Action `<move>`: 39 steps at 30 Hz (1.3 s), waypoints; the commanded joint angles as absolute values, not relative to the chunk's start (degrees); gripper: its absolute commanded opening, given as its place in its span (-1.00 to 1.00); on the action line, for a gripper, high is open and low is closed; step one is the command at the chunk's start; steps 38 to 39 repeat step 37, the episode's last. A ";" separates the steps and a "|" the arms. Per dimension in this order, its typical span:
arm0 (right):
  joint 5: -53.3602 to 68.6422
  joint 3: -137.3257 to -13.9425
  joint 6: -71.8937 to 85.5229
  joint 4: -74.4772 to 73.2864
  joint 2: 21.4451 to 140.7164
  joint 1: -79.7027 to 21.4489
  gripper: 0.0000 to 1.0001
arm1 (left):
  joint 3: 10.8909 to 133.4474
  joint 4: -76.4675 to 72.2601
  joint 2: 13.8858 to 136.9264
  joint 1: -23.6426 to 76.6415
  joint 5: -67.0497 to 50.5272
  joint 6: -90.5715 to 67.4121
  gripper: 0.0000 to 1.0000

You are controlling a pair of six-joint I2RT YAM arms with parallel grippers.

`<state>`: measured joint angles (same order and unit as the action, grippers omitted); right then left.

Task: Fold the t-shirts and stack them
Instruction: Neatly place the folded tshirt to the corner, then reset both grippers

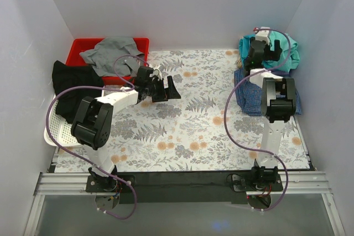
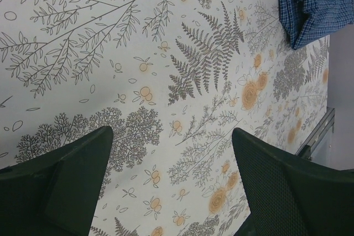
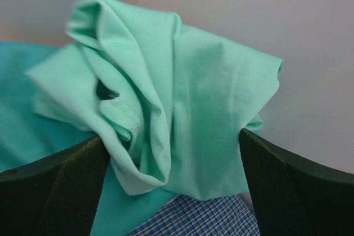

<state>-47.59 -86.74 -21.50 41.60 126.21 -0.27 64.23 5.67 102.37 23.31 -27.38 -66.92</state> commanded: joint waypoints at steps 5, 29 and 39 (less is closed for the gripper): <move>-48.60 -85.26 -28.38 45.26 114.09 -14.57 0.97 | 64.16 4.48 96.86 22.94 -27.42 -67.23 0.77; -17.23 -51.68 11.51 6.51 74.27 -36.47 0.97 | 67.50 17.84 75.94 22.94 2.89 -66.71 0.77; -18.02 -50.62 13.62 0.09 71.46 -37.88 0.97 | 66.36 18.72 69.79 22.94 7.11 -64.43 0.77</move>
